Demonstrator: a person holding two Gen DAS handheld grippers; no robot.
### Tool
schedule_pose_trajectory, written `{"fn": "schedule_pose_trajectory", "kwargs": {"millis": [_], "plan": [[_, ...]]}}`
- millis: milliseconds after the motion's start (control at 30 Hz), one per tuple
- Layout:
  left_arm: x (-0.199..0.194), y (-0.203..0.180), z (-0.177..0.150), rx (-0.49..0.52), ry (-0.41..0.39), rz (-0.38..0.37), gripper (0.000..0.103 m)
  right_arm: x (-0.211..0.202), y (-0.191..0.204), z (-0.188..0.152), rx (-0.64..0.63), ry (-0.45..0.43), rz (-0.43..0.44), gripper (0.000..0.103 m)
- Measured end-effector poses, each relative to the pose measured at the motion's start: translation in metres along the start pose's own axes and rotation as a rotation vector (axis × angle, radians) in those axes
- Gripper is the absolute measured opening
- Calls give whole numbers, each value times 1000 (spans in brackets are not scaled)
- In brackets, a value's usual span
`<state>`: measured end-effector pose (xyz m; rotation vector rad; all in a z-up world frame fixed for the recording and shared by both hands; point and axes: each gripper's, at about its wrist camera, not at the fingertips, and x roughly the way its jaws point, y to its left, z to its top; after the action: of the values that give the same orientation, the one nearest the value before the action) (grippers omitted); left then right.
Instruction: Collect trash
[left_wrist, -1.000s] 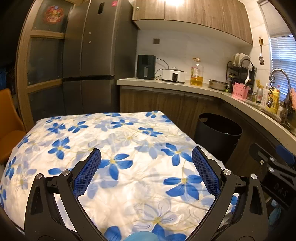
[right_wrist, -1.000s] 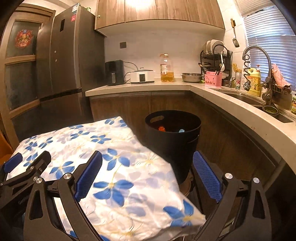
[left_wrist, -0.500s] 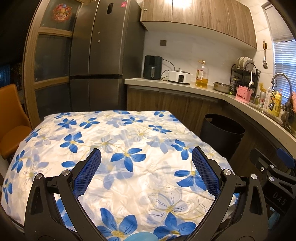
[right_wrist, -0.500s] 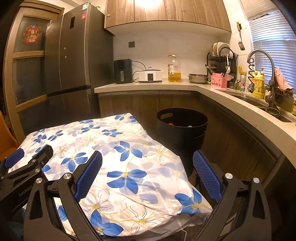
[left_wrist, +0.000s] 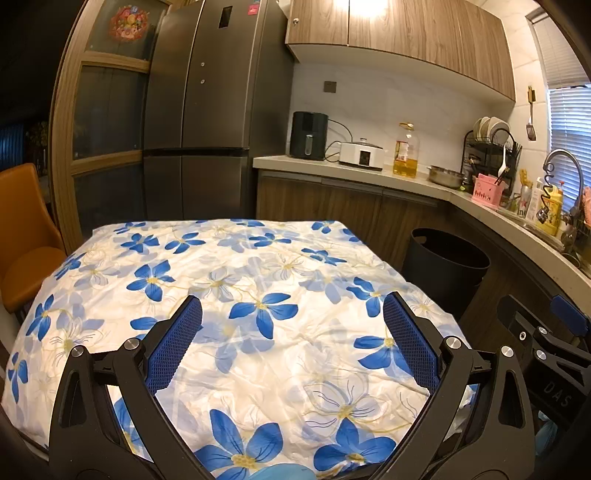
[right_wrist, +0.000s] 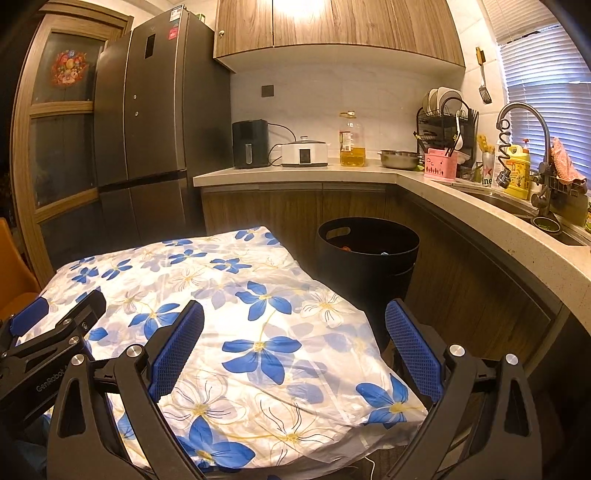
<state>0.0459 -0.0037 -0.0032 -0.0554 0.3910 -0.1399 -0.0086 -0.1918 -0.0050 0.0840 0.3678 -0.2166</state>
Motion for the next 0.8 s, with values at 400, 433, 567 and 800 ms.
{"fn": "schedule_pose_trajectory", "kwargs": {"millis": [400, 433, 567, 800], "plan": [[-2, 2, 1, -6, -4, 3, 97, -1, 4, 1, -3, -4, 4, 95], [-3, 2, 2, -6, -4, 3, 97, 0, 4, 1, -4, -3, 4, 95], [-3, 3, 2, -6, -5, 5, 97, 0, 4, 1, -4, -4, 5, 95], [-5, 4, 4, -5, -8, 9, 97, -1, 7, 2, -2, -7, -1, 95]]}}
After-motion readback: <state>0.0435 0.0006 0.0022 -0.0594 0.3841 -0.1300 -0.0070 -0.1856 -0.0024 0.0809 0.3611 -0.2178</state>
